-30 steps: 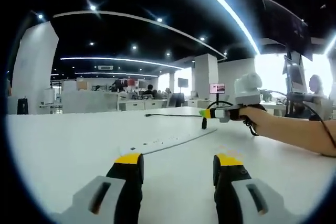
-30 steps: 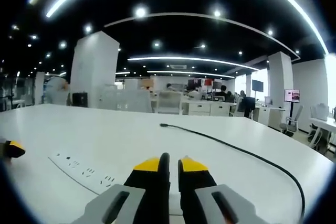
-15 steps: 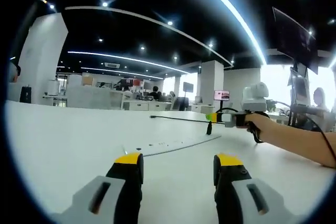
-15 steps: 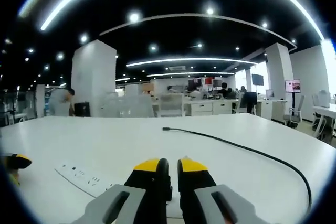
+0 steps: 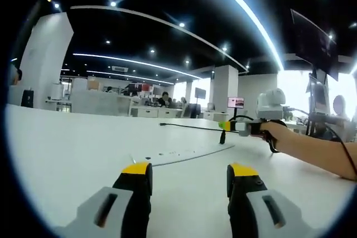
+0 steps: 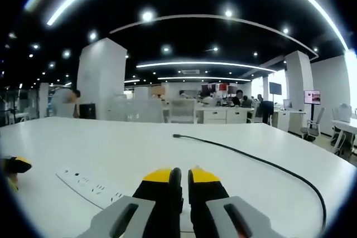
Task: Locate the USB plug end of the data cable currently connected to the USB port on the desk. Grip the plug, withdraw it from the port, and place it onto the desktop.
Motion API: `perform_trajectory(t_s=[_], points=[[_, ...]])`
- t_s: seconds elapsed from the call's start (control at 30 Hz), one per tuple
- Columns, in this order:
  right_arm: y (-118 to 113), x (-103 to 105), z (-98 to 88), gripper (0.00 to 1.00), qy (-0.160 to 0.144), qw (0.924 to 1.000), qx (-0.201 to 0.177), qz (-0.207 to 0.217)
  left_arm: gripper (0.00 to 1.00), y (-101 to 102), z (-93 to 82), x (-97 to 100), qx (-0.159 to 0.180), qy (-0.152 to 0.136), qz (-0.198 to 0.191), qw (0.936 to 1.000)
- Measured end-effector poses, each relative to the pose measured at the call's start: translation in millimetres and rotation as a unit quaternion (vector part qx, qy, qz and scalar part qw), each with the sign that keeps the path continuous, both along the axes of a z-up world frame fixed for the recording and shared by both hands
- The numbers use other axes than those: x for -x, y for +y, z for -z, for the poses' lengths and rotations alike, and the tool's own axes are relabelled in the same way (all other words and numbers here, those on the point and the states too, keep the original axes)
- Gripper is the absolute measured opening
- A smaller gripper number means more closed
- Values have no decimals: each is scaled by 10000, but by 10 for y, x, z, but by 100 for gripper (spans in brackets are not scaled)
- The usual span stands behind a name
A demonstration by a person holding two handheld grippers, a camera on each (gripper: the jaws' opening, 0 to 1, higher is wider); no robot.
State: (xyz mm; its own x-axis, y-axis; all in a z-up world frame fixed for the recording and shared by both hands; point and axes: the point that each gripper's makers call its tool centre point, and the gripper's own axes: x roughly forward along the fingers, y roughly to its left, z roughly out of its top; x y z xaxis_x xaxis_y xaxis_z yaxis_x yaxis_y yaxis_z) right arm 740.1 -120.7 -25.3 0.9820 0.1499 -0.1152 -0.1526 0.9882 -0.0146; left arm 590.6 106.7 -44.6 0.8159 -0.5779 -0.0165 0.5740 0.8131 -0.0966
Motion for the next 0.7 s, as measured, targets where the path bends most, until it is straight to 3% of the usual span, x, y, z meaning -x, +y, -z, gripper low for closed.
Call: perform_trajectory(t_s=[0.27, 0.7], points=[[9, 30, 5, 12, -41, 9999, 80, -107, 54, -8, -2, -20, 5, 9, 0, 10000], [14, 80, 63, 15, -161, 9971, 673, -304, 54, -27, 4, 20, 26, 13, 7, 10000]])
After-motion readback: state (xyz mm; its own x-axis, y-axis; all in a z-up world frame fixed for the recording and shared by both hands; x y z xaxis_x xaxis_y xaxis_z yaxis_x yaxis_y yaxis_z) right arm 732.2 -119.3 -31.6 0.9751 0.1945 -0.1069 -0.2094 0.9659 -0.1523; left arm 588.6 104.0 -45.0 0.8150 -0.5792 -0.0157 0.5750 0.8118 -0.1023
